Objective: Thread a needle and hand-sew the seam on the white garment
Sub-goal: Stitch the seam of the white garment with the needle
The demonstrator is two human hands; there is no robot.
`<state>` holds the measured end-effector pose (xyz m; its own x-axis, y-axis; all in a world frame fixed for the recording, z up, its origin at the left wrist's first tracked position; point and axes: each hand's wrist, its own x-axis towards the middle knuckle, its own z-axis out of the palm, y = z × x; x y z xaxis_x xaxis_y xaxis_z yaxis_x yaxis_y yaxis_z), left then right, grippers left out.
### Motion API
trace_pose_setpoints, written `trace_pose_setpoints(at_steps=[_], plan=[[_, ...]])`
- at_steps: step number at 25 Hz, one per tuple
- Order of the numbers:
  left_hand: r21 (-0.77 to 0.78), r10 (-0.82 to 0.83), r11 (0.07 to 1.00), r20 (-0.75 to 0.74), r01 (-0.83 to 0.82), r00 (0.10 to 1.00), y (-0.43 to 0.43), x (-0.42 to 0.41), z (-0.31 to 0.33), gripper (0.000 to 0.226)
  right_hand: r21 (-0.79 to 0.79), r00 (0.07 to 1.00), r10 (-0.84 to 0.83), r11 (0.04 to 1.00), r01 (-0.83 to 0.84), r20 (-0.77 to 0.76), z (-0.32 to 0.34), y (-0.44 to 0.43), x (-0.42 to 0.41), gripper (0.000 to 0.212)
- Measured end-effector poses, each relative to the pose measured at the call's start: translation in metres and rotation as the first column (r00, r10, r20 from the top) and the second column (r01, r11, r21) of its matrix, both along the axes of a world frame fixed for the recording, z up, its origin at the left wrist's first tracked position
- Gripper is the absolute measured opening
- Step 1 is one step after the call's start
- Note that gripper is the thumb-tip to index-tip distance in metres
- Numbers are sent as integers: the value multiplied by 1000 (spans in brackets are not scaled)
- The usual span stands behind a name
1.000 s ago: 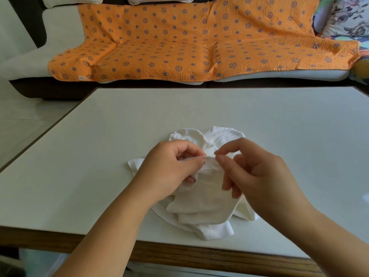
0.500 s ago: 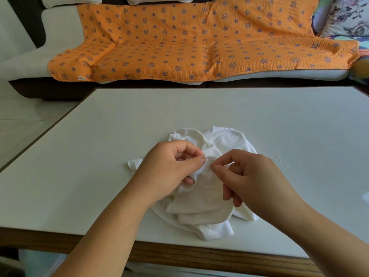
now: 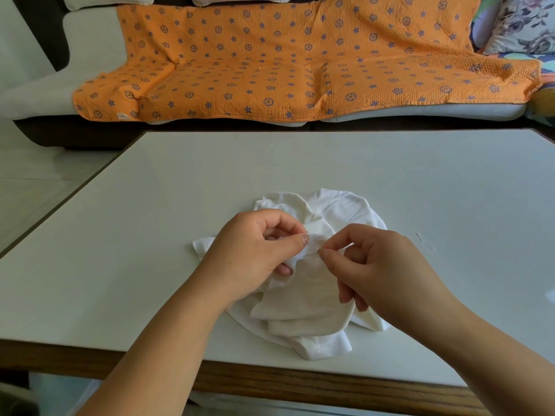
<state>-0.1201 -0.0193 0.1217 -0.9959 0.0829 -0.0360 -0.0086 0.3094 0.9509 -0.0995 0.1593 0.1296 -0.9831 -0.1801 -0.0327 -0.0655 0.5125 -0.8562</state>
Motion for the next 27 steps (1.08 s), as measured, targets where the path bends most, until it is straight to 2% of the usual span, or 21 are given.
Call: trace_pose_setpoints(at_steps=[10, 16, 20, 24, 27], plan=[[-6, -19, 1000, 2, 19, 1000, 1, 1, 1, 5, 0, 1000, -4, 1000, 4, 2, -1, -1, -2, 12], [-109, -29, 994, -49, 24, 998, 5, 6, 2, 10, 15, 1000, -31, 999, 31, -3, -5, -5, -2, 12], [-128, -10, 992, -48, 4, 999, 9, 8, 1, 9, -111, 996, -47, 992, 55, 72, -4, -4, -2, 8], [-104, 24, 994, 3, -24, 1000, 11, 8, 0, 3, -207, 983, 24, 978, 15, 184, -3, -2, -2, 10], [-105, -11, 994, 17, 13, 1000, 14, 9, 0, 8, -236, 985, 8, 971, 34, 175, -4, -3, -1, 12]])
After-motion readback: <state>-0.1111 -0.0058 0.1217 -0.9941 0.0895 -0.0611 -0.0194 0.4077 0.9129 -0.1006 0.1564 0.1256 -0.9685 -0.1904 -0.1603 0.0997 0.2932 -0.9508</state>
